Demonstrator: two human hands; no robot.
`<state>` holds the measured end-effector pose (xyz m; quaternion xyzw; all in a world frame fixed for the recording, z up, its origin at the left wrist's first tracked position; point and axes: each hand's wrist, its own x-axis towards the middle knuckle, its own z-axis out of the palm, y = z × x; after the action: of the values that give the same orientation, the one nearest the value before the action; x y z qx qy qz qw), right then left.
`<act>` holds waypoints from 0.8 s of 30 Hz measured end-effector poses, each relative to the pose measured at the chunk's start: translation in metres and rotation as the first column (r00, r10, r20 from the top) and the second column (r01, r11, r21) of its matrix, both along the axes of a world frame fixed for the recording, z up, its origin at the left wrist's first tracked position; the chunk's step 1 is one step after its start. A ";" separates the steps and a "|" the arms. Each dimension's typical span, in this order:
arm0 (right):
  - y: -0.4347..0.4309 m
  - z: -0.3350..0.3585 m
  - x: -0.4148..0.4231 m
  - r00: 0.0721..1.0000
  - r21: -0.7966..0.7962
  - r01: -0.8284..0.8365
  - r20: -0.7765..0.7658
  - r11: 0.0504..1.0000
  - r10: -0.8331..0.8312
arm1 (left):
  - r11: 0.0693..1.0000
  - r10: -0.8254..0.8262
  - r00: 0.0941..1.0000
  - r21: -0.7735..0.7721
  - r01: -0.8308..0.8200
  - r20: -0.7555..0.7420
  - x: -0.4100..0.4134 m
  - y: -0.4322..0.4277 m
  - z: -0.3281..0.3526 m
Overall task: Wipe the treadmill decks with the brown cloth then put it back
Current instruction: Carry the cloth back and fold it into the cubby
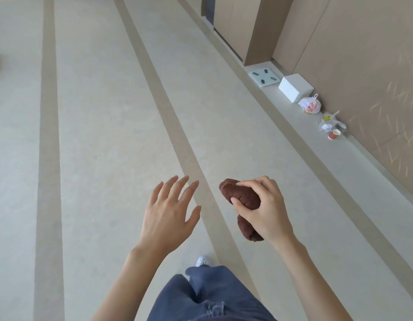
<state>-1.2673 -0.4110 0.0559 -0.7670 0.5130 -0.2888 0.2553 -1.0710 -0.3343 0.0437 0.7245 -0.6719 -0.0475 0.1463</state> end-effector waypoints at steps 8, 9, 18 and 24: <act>-0.096 -0.016 0.025 1.000 0.032 0.026 -0.010 0.999 -0.026 | 0.999 0.030 0.999 0.044 -0.029 -0.021 0.026 -0.097 -0.010; -0.106 -0.021 0.029 0.999 0.047 0.034 -0.014 0.998 -0.034 | 0.998 0.022 0.999 0.053 -0.021 -0.023 0.030 -0.110 -0.014; -0.240 -0.028 0.092 0.995 0.082 0.096 -0.026 0.992 -0.094 | 0.997 -0.034 0.999 0.064 0.036 -0.025 0.098 -0.261 -0.022; -0.352 -0.005 0.149 0.996 0.079 0.071 -0.065 0.994 -0.066 | 0.994 -0.110 0.994 0.020 0.110 -0.005 0.159 -0.378 -0.003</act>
<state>-1.1183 -0.7627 0.0514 -0.7465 0.5581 -0.2522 0.2599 -0.9118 -0.7120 0.0402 0.6878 -0.7099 -0.0637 0.1375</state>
